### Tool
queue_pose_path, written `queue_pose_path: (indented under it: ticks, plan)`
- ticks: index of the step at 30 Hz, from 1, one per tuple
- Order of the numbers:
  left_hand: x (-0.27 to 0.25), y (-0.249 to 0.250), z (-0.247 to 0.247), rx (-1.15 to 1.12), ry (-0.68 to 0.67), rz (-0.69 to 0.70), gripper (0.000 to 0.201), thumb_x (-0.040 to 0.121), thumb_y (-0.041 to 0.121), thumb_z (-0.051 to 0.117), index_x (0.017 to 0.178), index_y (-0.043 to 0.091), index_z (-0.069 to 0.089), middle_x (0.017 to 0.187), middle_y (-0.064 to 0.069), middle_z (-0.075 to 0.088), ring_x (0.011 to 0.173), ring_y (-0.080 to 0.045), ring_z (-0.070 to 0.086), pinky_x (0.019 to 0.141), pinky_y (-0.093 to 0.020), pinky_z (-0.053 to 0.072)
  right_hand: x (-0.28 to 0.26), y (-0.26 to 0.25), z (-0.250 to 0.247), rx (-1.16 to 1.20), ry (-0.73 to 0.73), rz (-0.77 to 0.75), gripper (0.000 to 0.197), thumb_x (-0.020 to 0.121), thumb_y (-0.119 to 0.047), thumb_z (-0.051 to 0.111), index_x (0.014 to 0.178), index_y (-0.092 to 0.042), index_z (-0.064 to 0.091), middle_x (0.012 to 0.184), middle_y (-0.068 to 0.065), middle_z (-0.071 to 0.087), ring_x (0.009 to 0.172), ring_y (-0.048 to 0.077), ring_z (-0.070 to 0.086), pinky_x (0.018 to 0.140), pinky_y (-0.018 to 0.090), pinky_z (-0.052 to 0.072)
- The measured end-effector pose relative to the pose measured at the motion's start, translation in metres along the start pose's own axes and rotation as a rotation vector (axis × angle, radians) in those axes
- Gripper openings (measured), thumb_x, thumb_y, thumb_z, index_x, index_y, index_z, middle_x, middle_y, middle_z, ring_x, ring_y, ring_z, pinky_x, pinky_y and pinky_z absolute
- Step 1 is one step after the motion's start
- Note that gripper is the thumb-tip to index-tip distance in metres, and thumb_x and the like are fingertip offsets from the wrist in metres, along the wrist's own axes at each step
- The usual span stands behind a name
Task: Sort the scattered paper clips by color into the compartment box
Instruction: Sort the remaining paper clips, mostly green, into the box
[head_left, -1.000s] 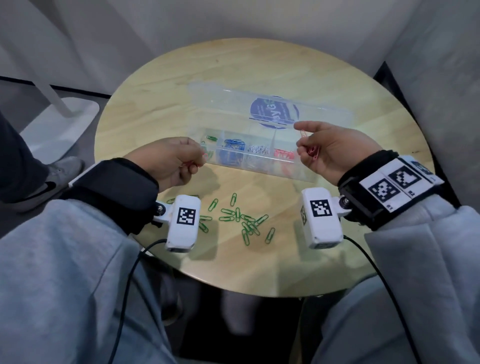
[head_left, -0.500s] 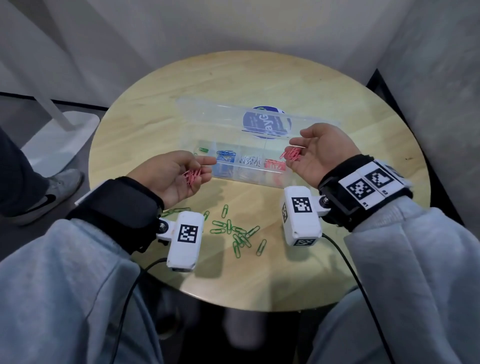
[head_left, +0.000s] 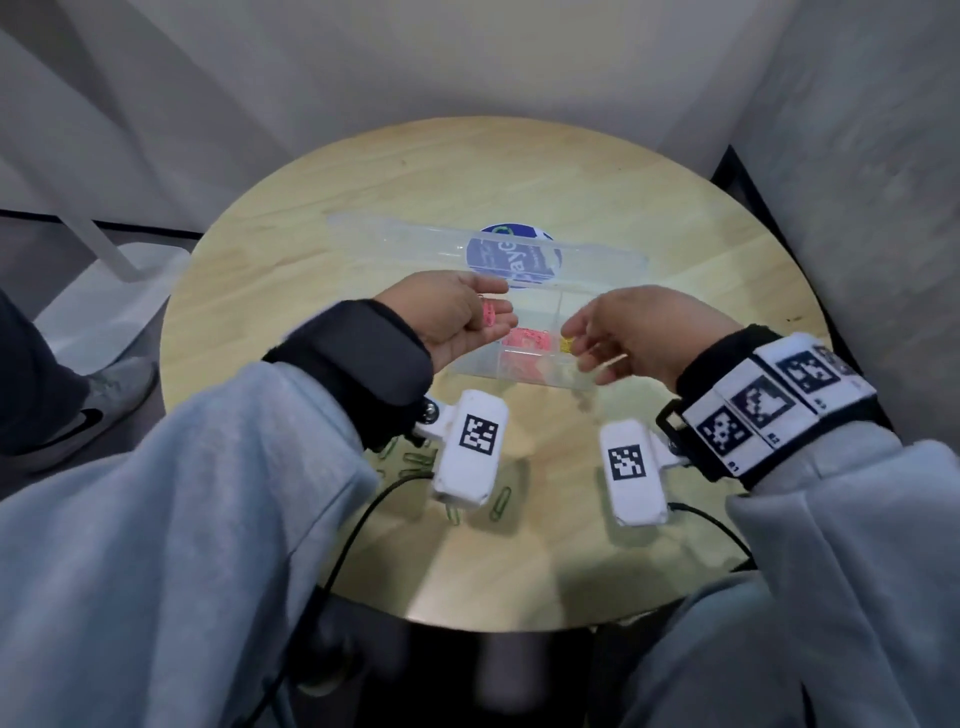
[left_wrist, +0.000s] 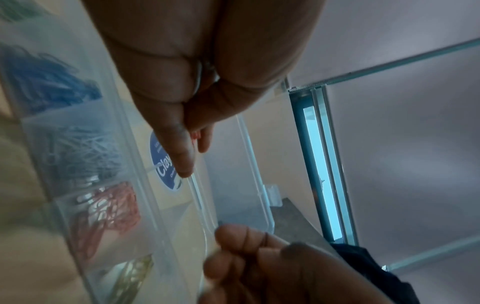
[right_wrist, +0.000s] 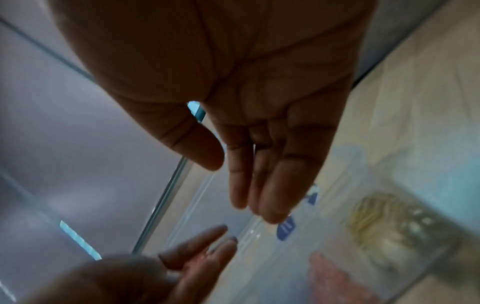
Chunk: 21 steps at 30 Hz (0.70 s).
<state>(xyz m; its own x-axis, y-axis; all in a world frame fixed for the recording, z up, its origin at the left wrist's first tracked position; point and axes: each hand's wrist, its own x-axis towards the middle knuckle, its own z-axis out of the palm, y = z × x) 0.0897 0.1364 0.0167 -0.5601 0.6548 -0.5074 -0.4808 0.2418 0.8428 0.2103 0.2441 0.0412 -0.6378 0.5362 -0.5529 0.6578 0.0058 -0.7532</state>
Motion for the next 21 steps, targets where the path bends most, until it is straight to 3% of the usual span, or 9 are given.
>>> queue_pose_path:
  ticks: [2, 6, 9, 11, 13, 16, 18, 21]
  plan:
    - [0.006, 0.003, 0.012, 0.035, 0.029, 0.015, 0.047, 0.086, -0.022, 0.023, 0.109, 0.005, 0.055, 0.107, -0.015, 0.051, 0.093, -0.021, 0.059, 0.066, -0.018, 0.056, -0.007, 0.011, -0.006, -0.172, -0.032, -0.064, 0.028, 0.091, 0.002, 0.036, 0.073, -0.009, 0.055, 0.067, 0.006, 0.050, 0.056, 0.018, 0.047, 0.049, 0.024, 0.039]
    - [0.015, 0.006, 0.029, 0.204, 0.058, 0.043, 0.044, 0.090, -0.012, 0.034, 0.121, 0.008, 0.058, 0.094, -0.007, 0.052, 0.088, -0.014, 0.054, 0.079, -0.019, 0.050, -0.008, 0.027, -0.004, -0.425, -0.074, -0.073, 0.020, 0.088, -0.009, 0.046, 0.079, -0.011, 0.064, 0.068, 0.002, 0.055, 0.059, 0.020, 0.051, 0.053, 0.025, 0.041]
    - [0.014, 0.005, 0.031, 0.314, 0.020, 0.037, 0.038, 0.090, -0.007, 0.040, 0.112, 0.016, 0.061, 0.109, -0.011, 0.052, 0.110, -0.021, 0.055, 0.089, -0.025, 0.048, -0.007, 0.029, 0.001, -0.553, -0.112, -0.047, 0.020, 0.089, -0.013, 0.047, 0.097, -0.007, 0.065, 0.071, 0.002, 0.056, 0.057, 0.019, 0.049, 0.057, 0.026, 0.042]
    - [0.011, 0.006, 0.027, 0.321, 0.011, 0.060, 0.037, 0.090, -0.006, 0.041, 0.113, 0.016, 0.060, 0.105, -0.011, 0.052, 0.109, -0.020, 0.054, 0.094, -0.025, 0.046, -0.005, 0.030, 0.002, -0.572, -0.119, -0.067, 0.020, 0.089, -0.013, 0.048, 0.099, -0.007, 0.065, 0.071, 0.001, 0.056, 0.056, 0.017, 0.048, 0.058, 0.026, 0.042]
    - [0.002, 0.010, 0.018, 0.309, -0.003, 0.107, 0.031, 0.091, -0.004, 0.043, 0.109, 0.014, 0.060, 0.093, -0.006, 0.051, 0.090, -0.014, 0.054, 0.090, -0.022, 0.047, -0.005, 0.029, 0.004, -0.568, -0.116, -0.099, 0.018, 0.088, -0.014, 0.049, 0.096, -0.009, 0.065, 0.070, 0.000, 0.056, 0.054, 0.016, 0.048, 0.057, 0.025, 0.042]
    - [-0.016, 0.020, -0.008, 0.347, 0.004, 0.176, 0.024, 0.091, -0.003, 0.046, 0.095, 0.016, 0.060, 0.088, -0.002, 0.059, 0.080, -0.011, 0.059, 0.079, -0.022, 0.051, -0.004, 0.030, 0.007, -0.598, -0.130, -0.143, 0.013, 0.086, -0.014, 0.050, 0.091, -0.014, 0.063, 0.066, -0.002, 0.055, 0.051, 0.014, 0.047, 0.053, 0.022, 0.040]
    - [-0.029, 0.025, -0.033, 0.453, 0.081, 0.206, 0.021, 0.090, 0.001, 0.049, 0.090, 0.020, 0.059, 0.083, -0.001, 0.061, 0.075, -0.012, 0.060, 0.070, -0.024, 0.051, -0.003, 0.031, 0.011, -0.638, -0.158, -0.158, 0.011, 0.086, -0.012, 0.051, 0.085, -0.018, 0.060, 0.065, -0.003, 0.054, 0.052, 0.012, 0.047, 0.051, 0.021, 0.041]
    - [-0.039, 0.023, -0.078, 0.812, 0.274, 0.175, 0.020, 0.085, 0.007, 0.060, 0.100, 0.020, 0.061, 0.083, -0.004, 0.063, 0.077, -0.018, 0.059, 0.066, -0.028, 0.048, -0.001, 0.034, 0.023, -0.699, -0.203, -0.199, 0.014, 0.083, -0.010, 0.056, 0.079, -0.024, 0.058, 0.066, -0.006, 0.053, 0.059, 0.010, 0.049, 0.055, 0.020, 0.042]
